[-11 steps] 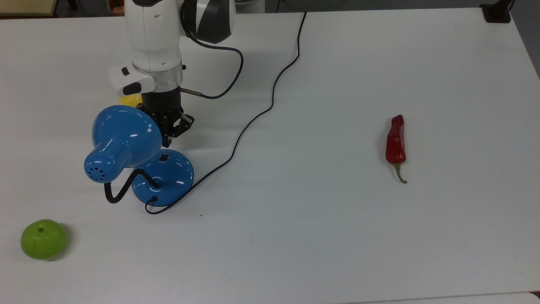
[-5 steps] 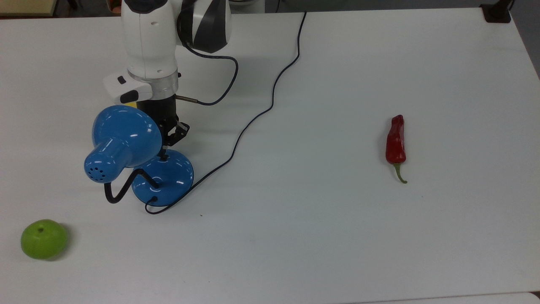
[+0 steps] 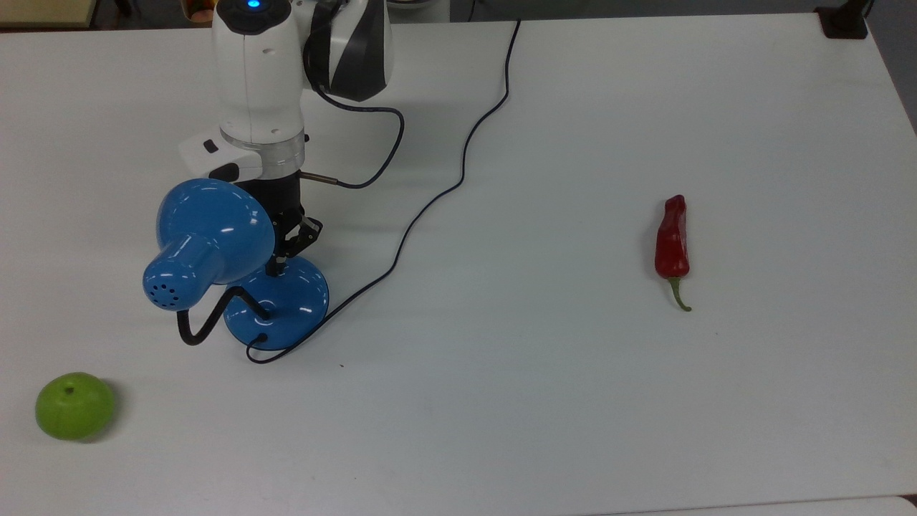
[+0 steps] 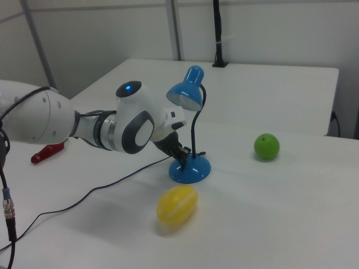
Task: Turn on desk lamp
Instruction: 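Press the switch on the blue lamp base with the gripper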
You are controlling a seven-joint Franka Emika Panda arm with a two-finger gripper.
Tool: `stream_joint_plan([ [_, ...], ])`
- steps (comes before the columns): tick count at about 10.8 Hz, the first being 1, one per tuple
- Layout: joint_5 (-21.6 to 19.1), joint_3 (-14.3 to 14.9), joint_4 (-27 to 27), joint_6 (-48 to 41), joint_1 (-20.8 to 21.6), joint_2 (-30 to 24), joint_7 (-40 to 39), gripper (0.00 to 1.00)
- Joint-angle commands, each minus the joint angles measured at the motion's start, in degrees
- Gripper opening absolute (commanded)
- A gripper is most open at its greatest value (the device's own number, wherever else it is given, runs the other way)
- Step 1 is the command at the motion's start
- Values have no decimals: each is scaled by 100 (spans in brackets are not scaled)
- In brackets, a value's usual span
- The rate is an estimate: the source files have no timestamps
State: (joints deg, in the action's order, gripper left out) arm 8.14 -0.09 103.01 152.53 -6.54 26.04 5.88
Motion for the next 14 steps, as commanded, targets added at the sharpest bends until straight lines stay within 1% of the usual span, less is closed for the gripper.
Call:
stream_joint_plan([
  [1, 91, 0, -9, 76, 4, 50, -87, 0],
  [6, 82, 0, 0, 32, -5, -20, -34, 0],
  [11, 82, 0, -17, -442, -14, -152, -34, 0],
  [14, 82, 17, -9, -478, -14, -152, -34, 0],
])
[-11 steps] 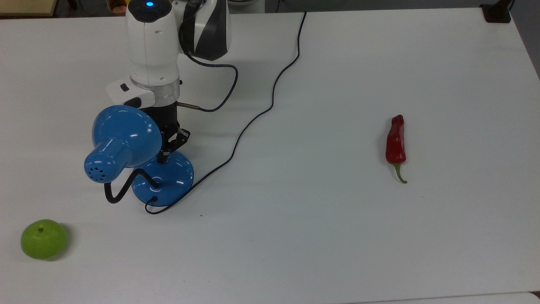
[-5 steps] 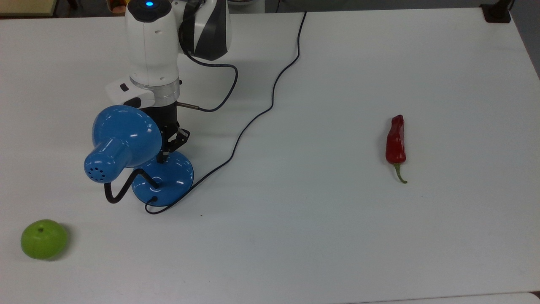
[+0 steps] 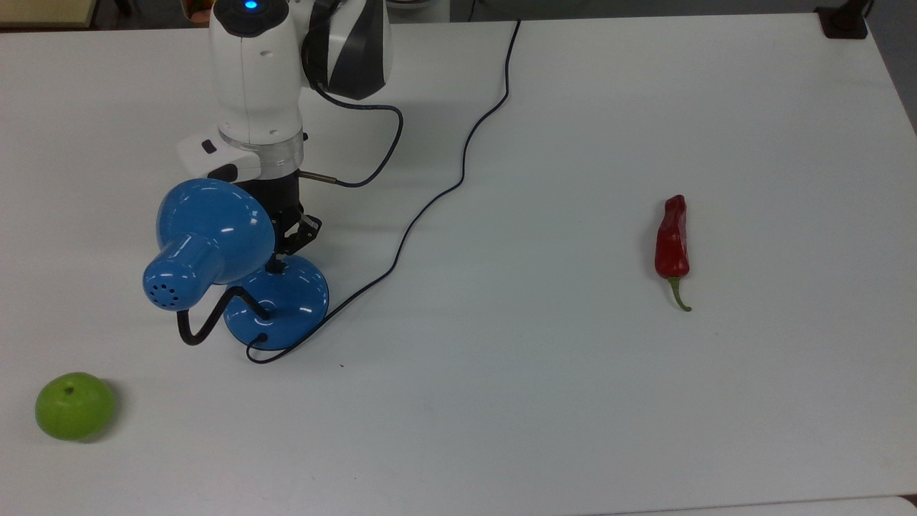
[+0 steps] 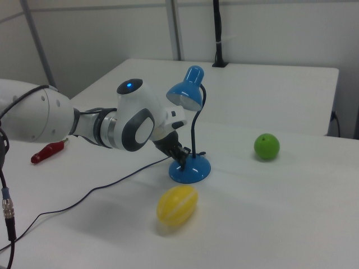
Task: Turn on desk lamp
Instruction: 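Press the switch on the blue lamp base with the gripper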
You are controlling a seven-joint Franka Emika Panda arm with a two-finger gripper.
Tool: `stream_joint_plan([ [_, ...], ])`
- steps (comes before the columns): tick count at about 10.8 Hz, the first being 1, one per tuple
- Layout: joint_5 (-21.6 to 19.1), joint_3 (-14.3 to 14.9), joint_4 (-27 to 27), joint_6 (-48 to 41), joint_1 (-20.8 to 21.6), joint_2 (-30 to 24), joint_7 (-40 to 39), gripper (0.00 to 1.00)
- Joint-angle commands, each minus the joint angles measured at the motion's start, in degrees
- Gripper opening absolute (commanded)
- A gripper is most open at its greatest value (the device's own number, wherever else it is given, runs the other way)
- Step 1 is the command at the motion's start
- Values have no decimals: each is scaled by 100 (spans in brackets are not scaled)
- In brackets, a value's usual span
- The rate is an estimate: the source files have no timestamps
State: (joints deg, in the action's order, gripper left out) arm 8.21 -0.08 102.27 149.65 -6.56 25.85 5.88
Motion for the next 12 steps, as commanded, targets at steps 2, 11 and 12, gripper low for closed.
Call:
stream_joint_plan([
  [2, 76, 0, 56, -173, -12, -98, -16, 0],
  [11, 76, 0, 30, 37, -12, 87, -34, 0],
  [12, 76, 0, 30, 116, -12, 130, -34, 0],
])
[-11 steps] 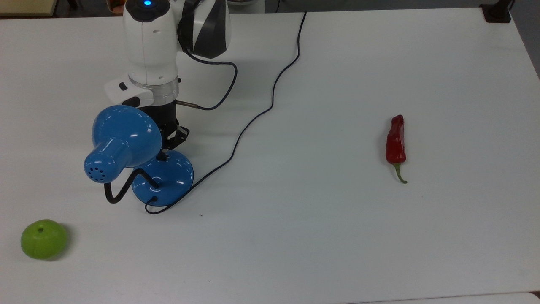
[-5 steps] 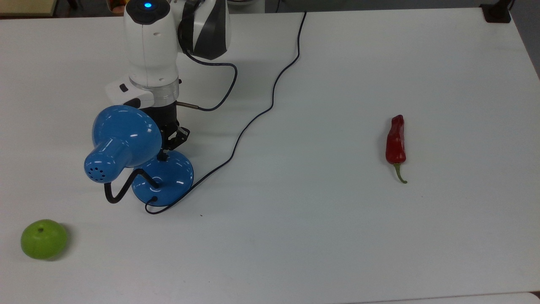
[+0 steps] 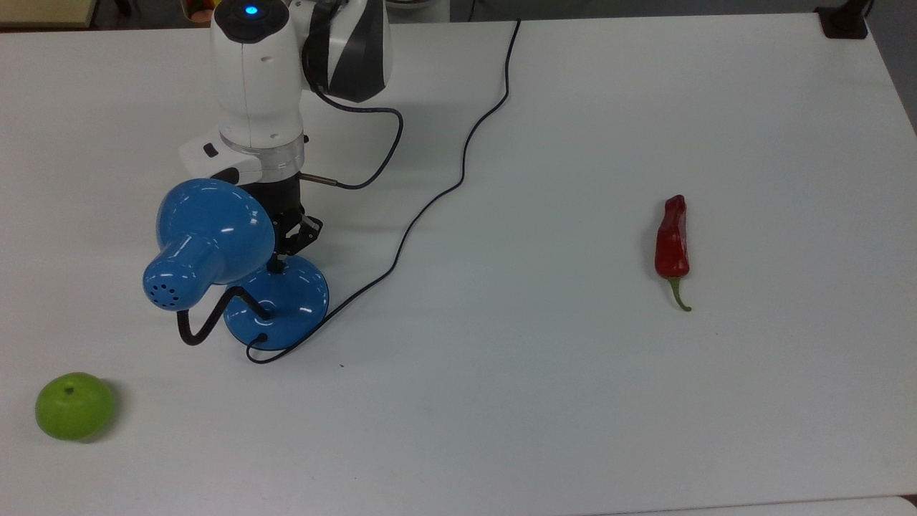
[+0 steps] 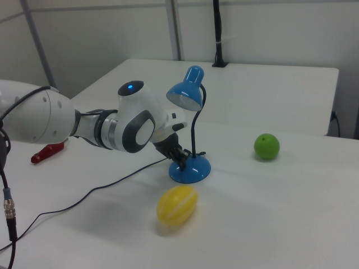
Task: Turn on desk lamp
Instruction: 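Press the switch on the blue lamp base with the gripper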
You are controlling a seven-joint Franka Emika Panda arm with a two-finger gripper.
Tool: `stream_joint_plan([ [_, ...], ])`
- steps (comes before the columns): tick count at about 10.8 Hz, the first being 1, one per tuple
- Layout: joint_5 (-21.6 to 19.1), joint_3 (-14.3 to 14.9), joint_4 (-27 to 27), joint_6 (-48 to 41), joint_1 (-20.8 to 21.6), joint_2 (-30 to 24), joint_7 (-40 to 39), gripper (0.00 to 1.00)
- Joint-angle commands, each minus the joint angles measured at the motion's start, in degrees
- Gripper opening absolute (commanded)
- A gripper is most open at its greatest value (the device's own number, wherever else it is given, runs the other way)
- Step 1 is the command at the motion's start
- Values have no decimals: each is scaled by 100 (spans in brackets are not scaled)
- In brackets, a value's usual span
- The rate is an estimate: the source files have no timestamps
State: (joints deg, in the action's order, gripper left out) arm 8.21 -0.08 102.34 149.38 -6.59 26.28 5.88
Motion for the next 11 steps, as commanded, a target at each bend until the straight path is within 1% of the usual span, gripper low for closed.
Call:
stream_joint_plan([
  [1, 85, -1, 14, 197, -9, 123, -60, 0],
  [5, 164, -1, 14, 451, -9, 237, -78, 0],
  [11, 173, -1, 14, 426, -18, 194, -69, 0],
])
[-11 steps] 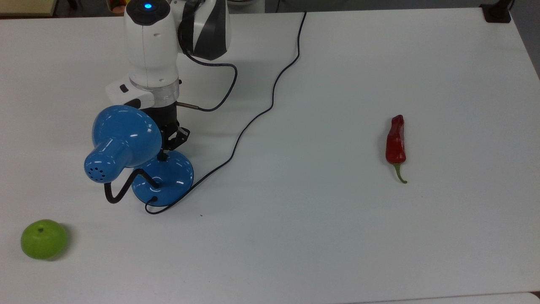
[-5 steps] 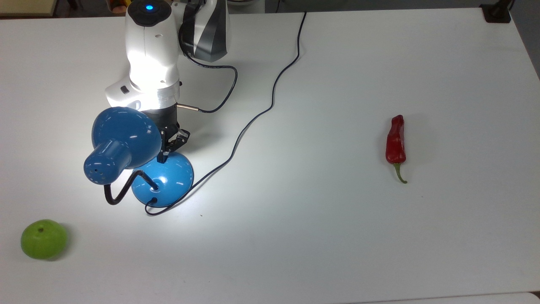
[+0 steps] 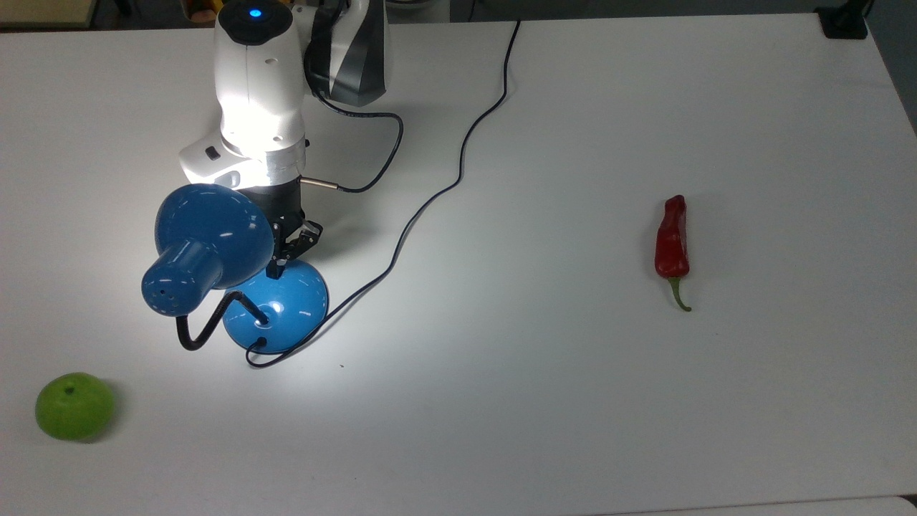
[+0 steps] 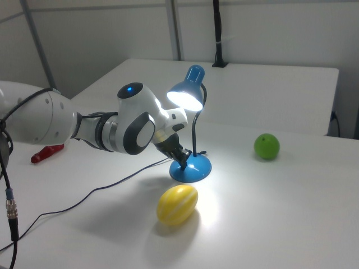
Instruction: Turn on desk lamp
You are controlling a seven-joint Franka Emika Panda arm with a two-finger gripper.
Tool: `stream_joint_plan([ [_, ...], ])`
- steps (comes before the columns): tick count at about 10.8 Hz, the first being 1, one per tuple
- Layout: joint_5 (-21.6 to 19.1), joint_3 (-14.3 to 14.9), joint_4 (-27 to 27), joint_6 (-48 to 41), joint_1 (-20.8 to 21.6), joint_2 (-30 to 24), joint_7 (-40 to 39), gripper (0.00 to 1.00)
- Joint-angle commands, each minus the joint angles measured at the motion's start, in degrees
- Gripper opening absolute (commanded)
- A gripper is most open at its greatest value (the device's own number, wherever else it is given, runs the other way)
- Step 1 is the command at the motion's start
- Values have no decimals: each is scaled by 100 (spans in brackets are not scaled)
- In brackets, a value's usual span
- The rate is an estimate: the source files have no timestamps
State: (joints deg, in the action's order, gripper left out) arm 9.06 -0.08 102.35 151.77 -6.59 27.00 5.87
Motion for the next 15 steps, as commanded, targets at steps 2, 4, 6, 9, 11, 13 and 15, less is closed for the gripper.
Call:
stream_joint_plan([
  [2, 79, -1, 48, 55, -26, -79, -60, 0],
  [4, 79, -35, 57, -627, -9, -308, -69, 0],
  [6, 79, -71, 48, -1366, 26, -589, -77, 0],
  [9, 79, -88, 39, -2429, 219, -1055, -60, 0],
  [11, 79, -88, 39, -3307, 569, -1502, -16, 0],
  [13, 70, -88, 39, -4222, 965, -1995, -16, 0],
  [15, -9, -88, 31, -4785, 1212, -2469, -7, 0],
])
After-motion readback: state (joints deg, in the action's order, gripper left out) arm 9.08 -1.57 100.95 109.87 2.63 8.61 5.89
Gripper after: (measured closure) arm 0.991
